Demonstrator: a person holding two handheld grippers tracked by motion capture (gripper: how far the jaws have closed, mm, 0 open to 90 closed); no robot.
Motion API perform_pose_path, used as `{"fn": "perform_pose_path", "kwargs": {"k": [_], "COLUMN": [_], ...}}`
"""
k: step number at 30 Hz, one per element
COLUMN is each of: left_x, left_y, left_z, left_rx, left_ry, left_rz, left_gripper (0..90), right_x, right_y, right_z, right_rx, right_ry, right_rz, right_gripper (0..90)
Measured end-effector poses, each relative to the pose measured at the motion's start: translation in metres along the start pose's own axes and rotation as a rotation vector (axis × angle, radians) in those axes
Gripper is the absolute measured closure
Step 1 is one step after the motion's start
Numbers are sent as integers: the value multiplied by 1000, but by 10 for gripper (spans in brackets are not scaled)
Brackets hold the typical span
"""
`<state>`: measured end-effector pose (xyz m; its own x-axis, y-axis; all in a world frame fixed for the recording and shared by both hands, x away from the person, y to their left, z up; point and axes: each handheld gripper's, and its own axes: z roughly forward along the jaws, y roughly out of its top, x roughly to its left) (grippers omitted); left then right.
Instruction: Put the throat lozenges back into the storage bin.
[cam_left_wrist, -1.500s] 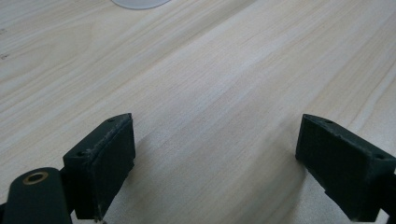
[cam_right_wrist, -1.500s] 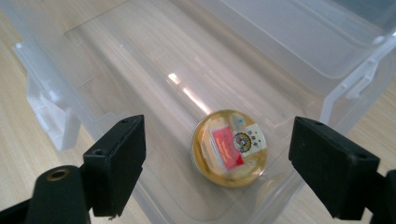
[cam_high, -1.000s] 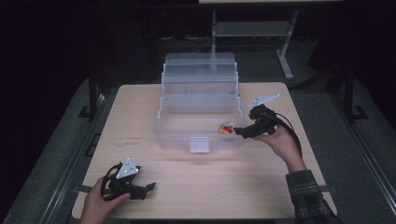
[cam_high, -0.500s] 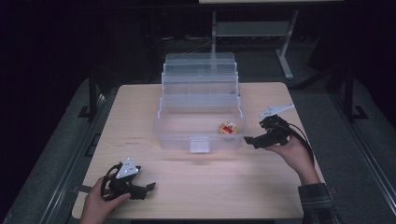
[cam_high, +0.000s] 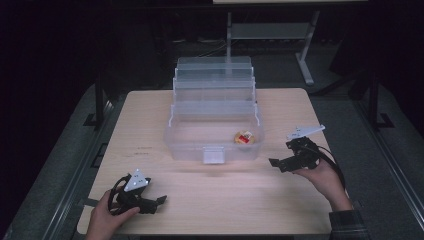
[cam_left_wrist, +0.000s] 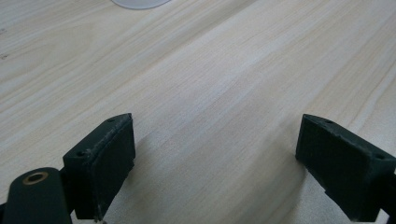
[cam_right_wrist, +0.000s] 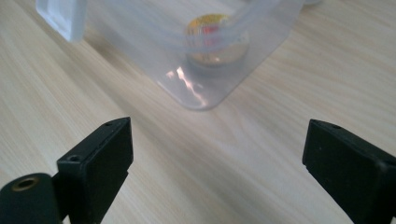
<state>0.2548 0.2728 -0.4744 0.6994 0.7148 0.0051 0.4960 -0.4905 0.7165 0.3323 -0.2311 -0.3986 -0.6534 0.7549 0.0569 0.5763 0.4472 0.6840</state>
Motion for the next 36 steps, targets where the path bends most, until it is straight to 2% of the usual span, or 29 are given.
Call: {"fn": "perform_pose_path", "kwargs": {"k": [9,18,25,32,36], "left_x": [0,0,0,0,0], "left_y": [0,0,0,0,0], "left_z": [0,0,0,0,0], "left_rx": [0,2,0,0,-1], "left_ry": [0,0,0,1,0], "left_rz": [0,3,1,3,3], "left_gripper": [110,110,110,110,111], "right_x": [-1,2,5,8,8], "right_y": [-35,-58,-75,-87,-93], "right_z": [-3,-2,2,4,5], "right_rx": [26,70,89,109,109], "right_ry": [-8,-29,-27,-54,-48], "right_rz": [55,65,78,63,63], "right_gripper": [72,60,60,60,60]}}
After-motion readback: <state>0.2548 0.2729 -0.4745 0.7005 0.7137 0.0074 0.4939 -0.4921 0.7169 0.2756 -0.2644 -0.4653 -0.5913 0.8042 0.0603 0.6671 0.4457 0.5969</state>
